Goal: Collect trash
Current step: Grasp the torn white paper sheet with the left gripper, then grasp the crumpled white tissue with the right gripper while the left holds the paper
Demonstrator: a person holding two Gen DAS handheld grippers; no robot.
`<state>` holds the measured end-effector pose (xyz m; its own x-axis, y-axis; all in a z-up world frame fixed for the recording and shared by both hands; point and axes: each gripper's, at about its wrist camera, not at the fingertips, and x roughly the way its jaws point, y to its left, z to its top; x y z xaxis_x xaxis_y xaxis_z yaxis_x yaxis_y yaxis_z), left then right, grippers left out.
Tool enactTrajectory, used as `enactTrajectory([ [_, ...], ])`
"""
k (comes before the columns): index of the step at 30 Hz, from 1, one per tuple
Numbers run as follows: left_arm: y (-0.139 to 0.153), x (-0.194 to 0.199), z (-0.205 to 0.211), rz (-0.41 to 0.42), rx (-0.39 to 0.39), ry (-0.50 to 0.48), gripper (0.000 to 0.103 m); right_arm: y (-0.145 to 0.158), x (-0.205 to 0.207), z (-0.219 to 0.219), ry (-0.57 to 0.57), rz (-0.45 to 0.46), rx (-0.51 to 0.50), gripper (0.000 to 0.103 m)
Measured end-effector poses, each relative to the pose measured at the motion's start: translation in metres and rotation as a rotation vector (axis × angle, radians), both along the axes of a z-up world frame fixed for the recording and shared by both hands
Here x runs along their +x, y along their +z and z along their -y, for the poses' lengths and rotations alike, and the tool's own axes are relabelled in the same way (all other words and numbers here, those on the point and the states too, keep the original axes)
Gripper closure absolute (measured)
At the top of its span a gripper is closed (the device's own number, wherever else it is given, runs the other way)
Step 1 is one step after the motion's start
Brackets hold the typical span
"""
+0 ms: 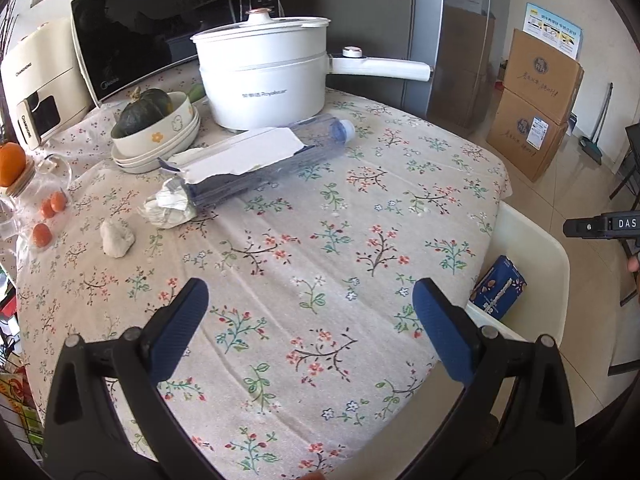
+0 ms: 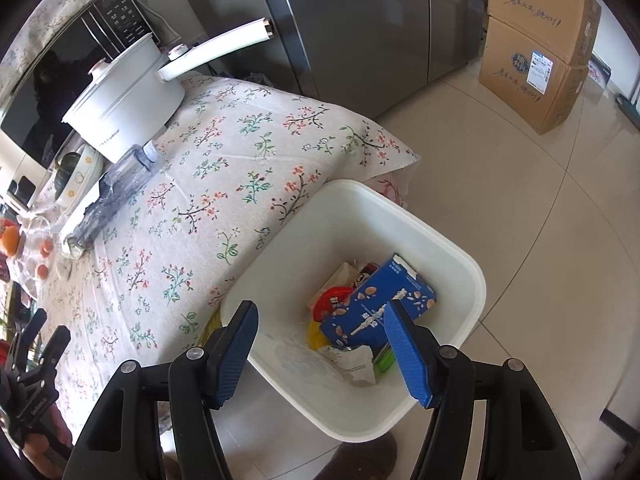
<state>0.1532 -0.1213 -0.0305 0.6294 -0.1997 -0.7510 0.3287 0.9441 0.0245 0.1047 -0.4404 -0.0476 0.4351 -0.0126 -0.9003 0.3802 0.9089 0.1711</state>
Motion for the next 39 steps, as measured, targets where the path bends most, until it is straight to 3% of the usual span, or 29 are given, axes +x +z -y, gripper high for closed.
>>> enactTrajectory([
  [4,-0.001,0.016,-0.031,-0.003,-0.01,0.063,0.001,-0.001,0.017,-0.018,0.027,0.012,0.005,0.035],
  [8,0.002,0.039,-0.067,-0.039,-0.107,0.125,0.002,-0.006,0.035,-0.034,0.058,0.011,-0.006,0.035],
  [15,0.012,0.091,-0.11,-0.086,-0.324,0.199,0.019,-0.014,0.062,-0.05,0.094,0.011,-0.008,0.035],
  [23,-0.007,0.153,-0.114,-0.159,-0.38,0.296,0.031,-0.018,0.083,-0.051,0.11,0.004,-0.011,0.035],
  [27,-0.02,0.173,-0.1,-0.194,-0.33,0.325,0.049,-0.019,0.088,-0.051,0.106,0.005,0.003,0.035],
  [29,-0.025,0.177,-0.094,-0.206,-0.31,0.334,0.062,-0.019,0.09,-0.053,0.108,0.006,0.007,0.035],
  [31,-0.025,0.177,-0.091,-0.211,-0.31,0.342,0.093,-0.018,0.091,-0.054,0.115,0.007,0.007,0.035],
  [34,-0.018,0.171,-0.092,-0.205,-0.36,0.345,0.101,-0.018,0.091,-0.055,0.116,0.008,0.006,0.035],
  [39,0.013,0.147,-0.088,-0.135,-0.407,0.28,0.102,-0.013,0.088,-0.055,0.11,0.023,0.011,0.035],
])
